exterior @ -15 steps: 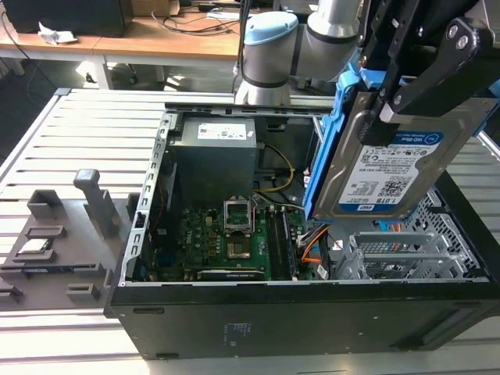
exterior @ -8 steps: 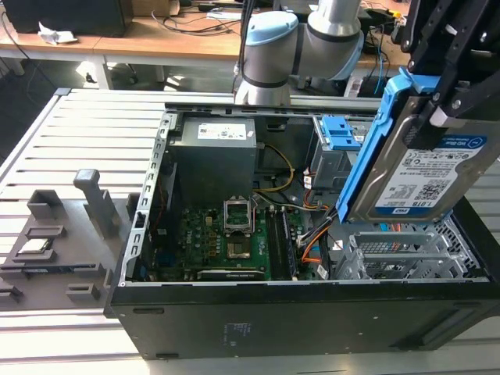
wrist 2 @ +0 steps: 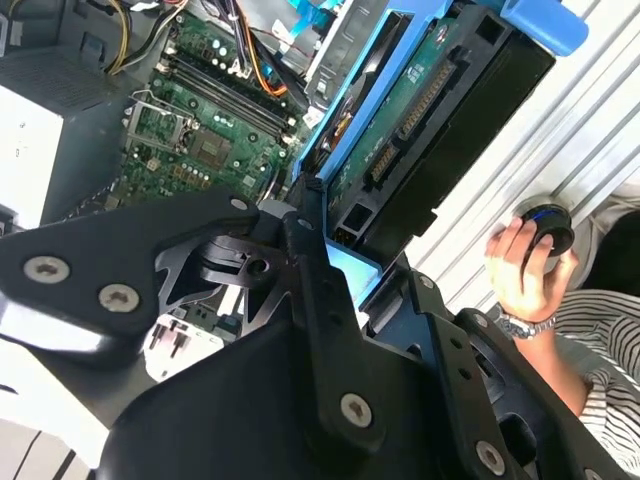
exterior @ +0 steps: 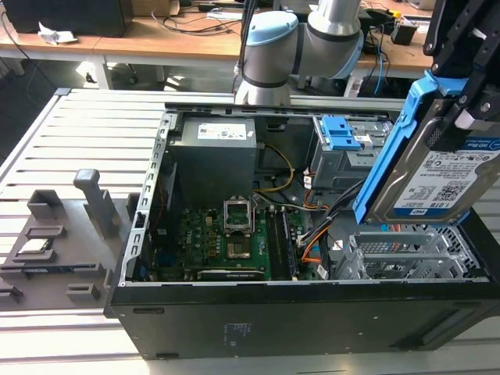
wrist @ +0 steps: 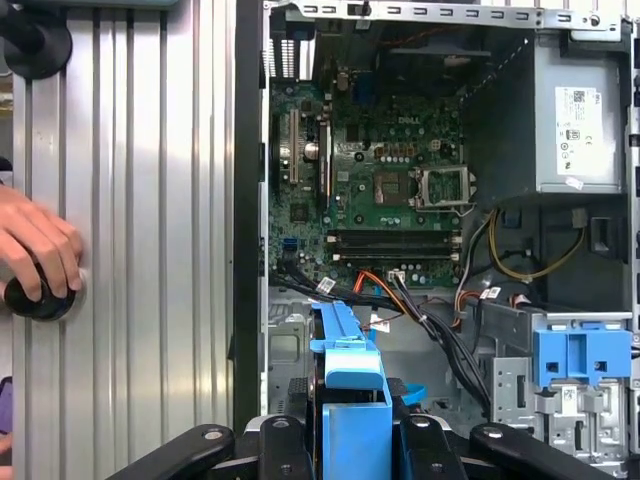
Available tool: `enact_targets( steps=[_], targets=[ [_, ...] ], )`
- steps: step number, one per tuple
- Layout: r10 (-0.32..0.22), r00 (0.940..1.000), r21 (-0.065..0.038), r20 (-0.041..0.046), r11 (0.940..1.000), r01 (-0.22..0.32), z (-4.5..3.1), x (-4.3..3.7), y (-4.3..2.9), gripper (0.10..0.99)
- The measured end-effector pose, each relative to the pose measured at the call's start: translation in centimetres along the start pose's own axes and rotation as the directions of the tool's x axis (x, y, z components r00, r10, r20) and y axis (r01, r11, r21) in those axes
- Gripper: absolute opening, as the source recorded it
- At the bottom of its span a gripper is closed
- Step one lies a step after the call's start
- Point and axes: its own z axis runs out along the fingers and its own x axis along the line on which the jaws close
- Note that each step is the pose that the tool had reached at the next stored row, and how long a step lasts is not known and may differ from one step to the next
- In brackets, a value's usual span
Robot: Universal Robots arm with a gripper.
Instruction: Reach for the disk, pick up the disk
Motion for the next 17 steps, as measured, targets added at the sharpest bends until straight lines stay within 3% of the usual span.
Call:
enact_targets(
  steps=[4,17],
  targets=[
    [0.000,1.0000,-0.001,-0.0001,1.0000,0.000,0.21,0.00,-0.53,0.369],
    [0.000,1.0000,-0.002,0.0000,1.0000,0.000,1.03,0.03,-0.93,0.369]
  ],
)
